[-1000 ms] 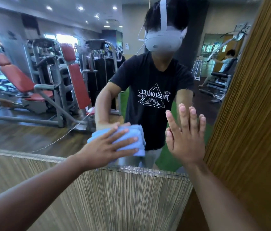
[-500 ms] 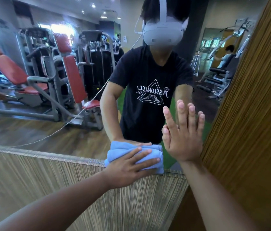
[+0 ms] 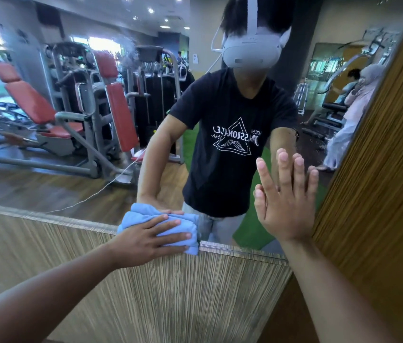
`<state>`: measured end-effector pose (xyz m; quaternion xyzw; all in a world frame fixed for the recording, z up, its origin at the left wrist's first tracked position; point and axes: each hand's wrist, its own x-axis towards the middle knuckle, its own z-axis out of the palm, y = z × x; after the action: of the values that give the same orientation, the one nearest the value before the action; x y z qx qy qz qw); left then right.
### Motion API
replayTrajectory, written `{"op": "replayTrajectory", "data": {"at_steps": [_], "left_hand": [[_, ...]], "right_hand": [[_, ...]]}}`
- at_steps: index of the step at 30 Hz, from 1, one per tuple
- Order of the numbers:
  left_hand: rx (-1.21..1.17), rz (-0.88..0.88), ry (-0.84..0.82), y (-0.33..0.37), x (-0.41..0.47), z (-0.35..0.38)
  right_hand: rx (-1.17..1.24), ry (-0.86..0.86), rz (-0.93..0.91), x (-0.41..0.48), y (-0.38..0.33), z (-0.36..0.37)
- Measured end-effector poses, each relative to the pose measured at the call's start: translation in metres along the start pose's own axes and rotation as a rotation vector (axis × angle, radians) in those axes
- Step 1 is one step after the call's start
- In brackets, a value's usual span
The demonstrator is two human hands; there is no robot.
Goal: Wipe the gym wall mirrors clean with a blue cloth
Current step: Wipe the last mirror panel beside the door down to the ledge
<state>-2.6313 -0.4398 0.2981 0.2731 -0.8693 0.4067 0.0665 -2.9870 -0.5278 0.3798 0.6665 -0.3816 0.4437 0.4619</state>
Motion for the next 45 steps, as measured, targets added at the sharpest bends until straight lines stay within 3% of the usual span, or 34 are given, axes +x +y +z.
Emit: {"op": "replayTrajectory", "data": {"at_steps": [5, 9, 13, 19, 24, 29, 31, 34, 37, 41, 45], "left_hand": [[0.04, 0.001, -0.065, -0.009, -0.012, -0.006], [0.058, -0.105, -0.012, -0.012, -0.005, -0.019], [0.076, -0.291, 0.154, -0.031, 0.024, -0.042], [0.091, -0.43, 0.472, -0.092, 0.1, -0.089], [-0.009, -0.713, 0.568, -0.06, 0.103, -0.066], [-0.34, -1.071, 0.469, 0.028, 0.062, -0.023], [-0.495, -1.309, 0.472, 0.052, 0.048, -0.011], [-0.711, -1.802, 0.619, 0.057, 0.052, -0.021], [-0.809, -2.105, 0.736, 0.049, 0.07, -0.03], [-0.981, -2.271, 0.774, 0.062, 0.121, -0.036], [-1.172, -2.199, 0.78, 0.087, 0.156, -0.056]], "right_hand": [[-0.001, -0.012, -0.004, 0.0, 0.0, -0.001], [-0.016, -0.013, -0.005, 0.0, 0.0, 0.0], [-0.032, 0.0, -0.008, -0.001, 0.0, 0.002], [-0.039, 0.009, -0.015, -0.002, 0.0, 0.003], [-0.026, 0.01, -0.017, -0.001, 0.001, 0.003], [-0.015, 0.0, -0.008, -0.001, 0.0, 0.001], [-0.015, -0.007, -0.013, 0.0, 0.0, 0.0], [-0.015, -0.006, -0.009, 0.0, 0.0, 0.0], [-0.006, 0.004, -0.008, 0.0, -0.001, 0.001], [-0.013, 0.02, -0.009, 0.001, -0.001, 0.003], [-0.013, 0.014, -0.019, 0.0, 0.001, 0.002]]}}
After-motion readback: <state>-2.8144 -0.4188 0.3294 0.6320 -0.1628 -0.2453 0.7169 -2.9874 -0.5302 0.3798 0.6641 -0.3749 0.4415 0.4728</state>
